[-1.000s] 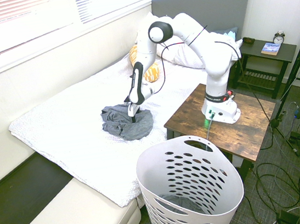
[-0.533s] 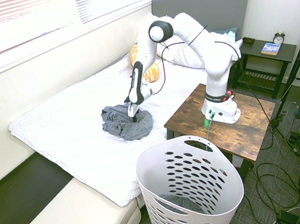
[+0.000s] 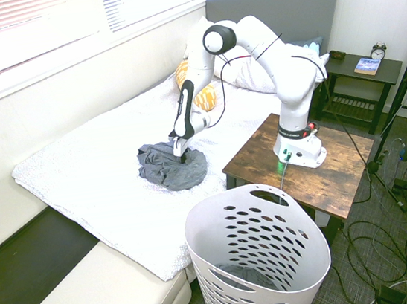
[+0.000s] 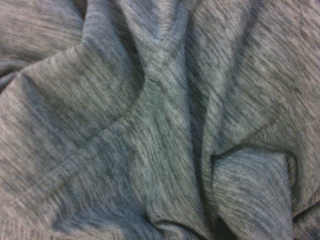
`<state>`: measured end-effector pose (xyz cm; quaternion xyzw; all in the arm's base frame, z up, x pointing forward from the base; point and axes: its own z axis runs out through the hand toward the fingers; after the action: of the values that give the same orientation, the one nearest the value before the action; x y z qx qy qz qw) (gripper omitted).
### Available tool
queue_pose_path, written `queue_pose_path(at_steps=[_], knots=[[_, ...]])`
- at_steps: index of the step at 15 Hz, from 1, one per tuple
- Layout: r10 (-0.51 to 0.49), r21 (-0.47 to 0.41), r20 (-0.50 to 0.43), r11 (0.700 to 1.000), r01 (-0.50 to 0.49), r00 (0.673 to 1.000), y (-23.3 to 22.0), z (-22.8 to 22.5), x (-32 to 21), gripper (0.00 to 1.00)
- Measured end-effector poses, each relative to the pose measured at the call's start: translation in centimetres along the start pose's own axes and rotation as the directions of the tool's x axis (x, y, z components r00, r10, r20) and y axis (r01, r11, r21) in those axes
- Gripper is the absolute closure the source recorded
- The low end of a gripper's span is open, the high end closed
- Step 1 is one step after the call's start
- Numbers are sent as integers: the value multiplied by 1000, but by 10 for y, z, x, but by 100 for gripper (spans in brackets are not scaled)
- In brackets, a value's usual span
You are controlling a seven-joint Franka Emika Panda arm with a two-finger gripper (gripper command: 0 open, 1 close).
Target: Put my clothes in the laundry bag
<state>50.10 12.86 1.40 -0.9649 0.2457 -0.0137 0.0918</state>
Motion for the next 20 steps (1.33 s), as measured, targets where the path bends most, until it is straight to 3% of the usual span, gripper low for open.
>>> queue_pose_path(at_steps=[5, 10, 16, 18, 20], knots=[[-27, -10, 11, 1000, 27, 1000, -23, -25, -30, 100], [-120, -34, -58, 992, 118, 991, -119, -123, -110, 100], [-181, -57, -143, 983, 174, 973, -215, -316, -198, 100], [-227, -34, -156, 974, 224, 961, -237, -403, -261, 100], [-289, -19, -152, 957, 290, 945, -234, -486, -356, 100]])
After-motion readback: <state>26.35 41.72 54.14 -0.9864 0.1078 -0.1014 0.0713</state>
